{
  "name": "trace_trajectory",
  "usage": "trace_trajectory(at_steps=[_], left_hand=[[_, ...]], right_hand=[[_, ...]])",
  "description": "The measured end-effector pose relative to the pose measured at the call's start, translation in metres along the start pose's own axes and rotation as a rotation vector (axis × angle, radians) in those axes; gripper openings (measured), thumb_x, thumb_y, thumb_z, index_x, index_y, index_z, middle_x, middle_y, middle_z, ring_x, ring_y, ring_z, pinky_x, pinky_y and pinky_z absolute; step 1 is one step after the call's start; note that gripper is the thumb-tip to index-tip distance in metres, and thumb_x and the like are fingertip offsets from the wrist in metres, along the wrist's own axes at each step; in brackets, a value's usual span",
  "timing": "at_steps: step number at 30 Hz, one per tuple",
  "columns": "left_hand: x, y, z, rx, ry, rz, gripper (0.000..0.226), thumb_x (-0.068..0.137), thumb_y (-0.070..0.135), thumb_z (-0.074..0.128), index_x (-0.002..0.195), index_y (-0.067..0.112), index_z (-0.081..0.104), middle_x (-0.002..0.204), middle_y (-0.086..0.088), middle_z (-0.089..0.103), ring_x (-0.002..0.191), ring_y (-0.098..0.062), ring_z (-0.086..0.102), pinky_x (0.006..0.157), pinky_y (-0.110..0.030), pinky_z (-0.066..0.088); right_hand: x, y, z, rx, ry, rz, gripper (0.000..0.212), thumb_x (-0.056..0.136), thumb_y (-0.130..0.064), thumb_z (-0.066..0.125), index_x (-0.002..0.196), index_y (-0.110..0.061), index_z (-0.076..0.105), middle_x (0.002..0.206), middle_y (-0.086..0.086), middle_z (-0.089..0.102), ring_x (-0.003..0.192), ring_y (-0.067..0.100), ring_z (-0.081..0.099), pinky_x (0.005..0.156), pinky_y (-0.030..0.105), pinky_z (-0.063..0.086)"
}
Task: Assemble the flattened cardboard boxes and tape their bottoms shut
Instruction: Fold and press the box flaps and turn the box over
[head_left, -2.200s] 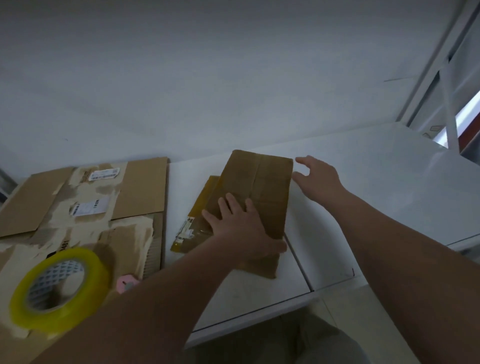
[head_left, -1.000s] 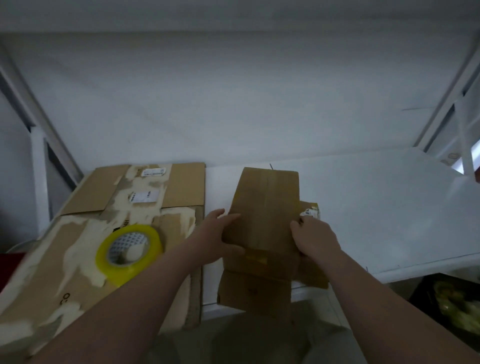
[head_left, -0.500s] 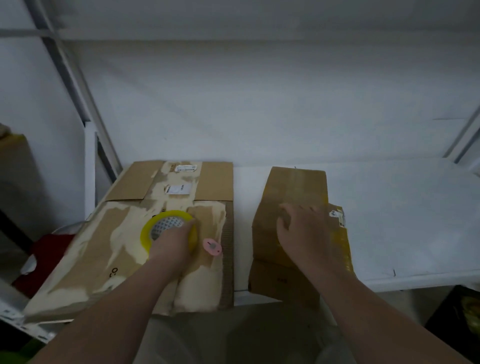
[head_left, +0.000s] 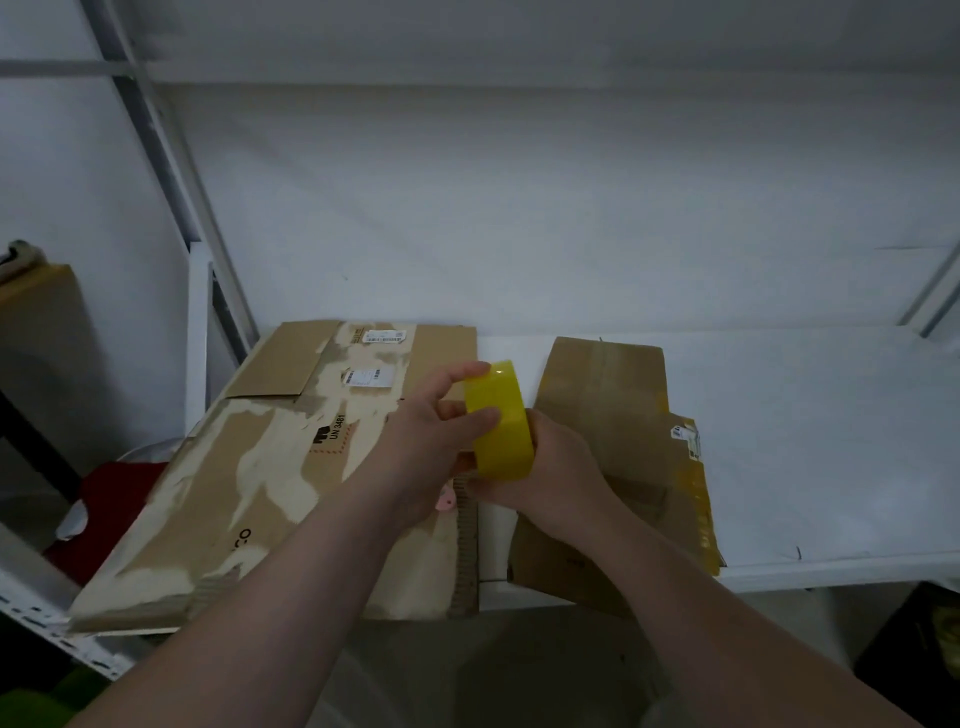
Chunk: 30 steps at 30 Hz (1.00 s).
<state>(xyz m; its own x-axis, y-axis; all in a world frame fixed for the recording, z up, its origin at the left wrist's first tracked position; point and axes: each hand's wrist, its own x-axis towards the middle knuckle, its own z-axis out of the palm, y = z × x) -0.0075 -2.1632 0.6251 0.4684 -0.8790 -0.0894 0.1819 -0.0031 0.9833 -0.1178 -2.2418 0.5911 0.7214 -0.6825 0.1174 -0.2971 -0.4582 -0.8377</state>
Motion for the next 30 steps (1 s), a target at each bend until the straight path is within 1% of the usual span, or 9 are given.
trace_trajectory(at_steps=[5,8,10,14,17,20,24,27,30], left_hand=[[0.011,0.006,0.007,0.341,0.168,0.106,0.015,0.087,0.018,0.067,0.094,0.03,0.07,0.109,-0.002,0.059,0.097,-0.022,0.057,0.086,-0.041,0.05],[0.016,0.011,0.013,0.486,0.207,0.222,0.012,0.084,0.019,0.071,0.076,0.027,0.069,0.089,-0.007,0.065,0.078,-0.018,0.052,0.07,-0.033,0.046],[0.019,0.013,0.017,0.607,0.204,0.287,0.016,0.084,0.019,0.07,0.071,0.026,0.065,0.085,-0.01,0.065,0.076,-0.017,0.053,0.067,-0.03,0.044],[0.028,0.01,0.031,0.869,0.245,0.408,0.018,0.091,0.016,0.06,0.074,0.02,0.055,0.074,0.005,0.055,0.071,-0.009,0.049,0.06,-0.013,0.036],[0.035,0.007,0.039,0.877,0.337,0.416,0.019,0.093,0.013,0.054,0.074,0.015,0.052,0.065,0.007,0.047,0.061,-0.005,0.042,0.052,-0.013,0.032],[0.04,0.001,0.042,0.779,0.385,0.351,0.022,0.092,0.01,0.053,0.071,0.014,0.053,0.068,-0.002,0.056,0.068,-0.018,0.055,0.061,-0.025,0.046],[0.043,-0.005,0.043,0.669,0.388,0.243,0.031,0.091,0.009,0.052,0.06,0.011,0.053,0.072,-0.022,0.065,0.07,-0.035,0.063,0.069,-0.048,0.056],[0.042,-0.007,0.044,0.59,0.354,0.161,0.037,0.092,0.007,0.052,0.055,0.009,0.054,0.064,-0.016,0.064,0.076,-0.039,0.068,0.072,-0.05,0.058],[0.044,-0.013,0.043,0.576,0.353,0.116,0.036,0.092,0.003,0.05,0.056,0.009,0.052,0.064,-0.017,0.063,0.065,-0.03,0.067,0.072,-0.044,0.059]], right_hand=[[-0.01,0.002,-0.021,-0.135,0.058,-0.016,0.05,0.07,-0.028,0.083,0.105,-0.033,0.046,0.084,-0.022,0.049,0.074,-0.002,0.052,0.058,0.011,0.038],[-0.012,0.005,-0.031,-0.222,0.05,-0.027,0.053,0.068,-0.031,0.083,0.11,-0.028,0.05,0.087,-0.018,0.052,0.076,0.004,0.055,0.063,0.02,0.048],[-0.014,0.007,-0.037,-0.251,0.04,-0.021,0.055,0.067,-0.032,0.082,0.107,-0.032,0.045,0.087,-0.019,0.05,0.078,0.004,0.055,0.065,0.023,0.047],[-0.017,0.007,-0.051,-0.229,0.102,-0.049,0.047,0.067,-0.03,0.081,0.099,-0.033,0.047,0.082,-0.016,0.053,0.072,0.006,0.056,0.062,0.025,0.047],[-0.021,0.008,-0.059,-0.135,0.213,-0.075,0.041,0.068,-0.042,0.082,0.087,-0.041,0.045,0.082,-0.02,0.052,0.073,0.001,0.054,0.059,0.016,0.042],[-0.022,0.016,-0.066,-0.109,0.315,-0.109,0.056,0.056,-0.058,0.083,0.095,-0.045,0.045,0.097,-0.024,0.05,0.088,0.0,0.052,0.067,0.017,0.042],[-0.02,0.039,-0.074,-0.124,0.348,-0.086,0.079,0.057,-0.044,0.088,0.12,-0.036,0.041,0.113,-0.015,0.049,0.103,0.008,0.05,0.08,0.027,0.049],[-0.019,0.045,-0.077,-0.064,0.399,-0.077,0.058,0.074,-0.033,0.08,0.116,-0.031,0.041,0.109,-0.007,0.054,0.098,0.015,0.057,0.072,0.028,0.052],[-0.016,0.039,-0.085,-0.13,0.402,-0.145,0.052,0.075,-0.023,0.071,0.12,-0.025,0.046,0.109,-0.005,0.054,0.097,0.014,0.054,0.069,0.019,0.043]])
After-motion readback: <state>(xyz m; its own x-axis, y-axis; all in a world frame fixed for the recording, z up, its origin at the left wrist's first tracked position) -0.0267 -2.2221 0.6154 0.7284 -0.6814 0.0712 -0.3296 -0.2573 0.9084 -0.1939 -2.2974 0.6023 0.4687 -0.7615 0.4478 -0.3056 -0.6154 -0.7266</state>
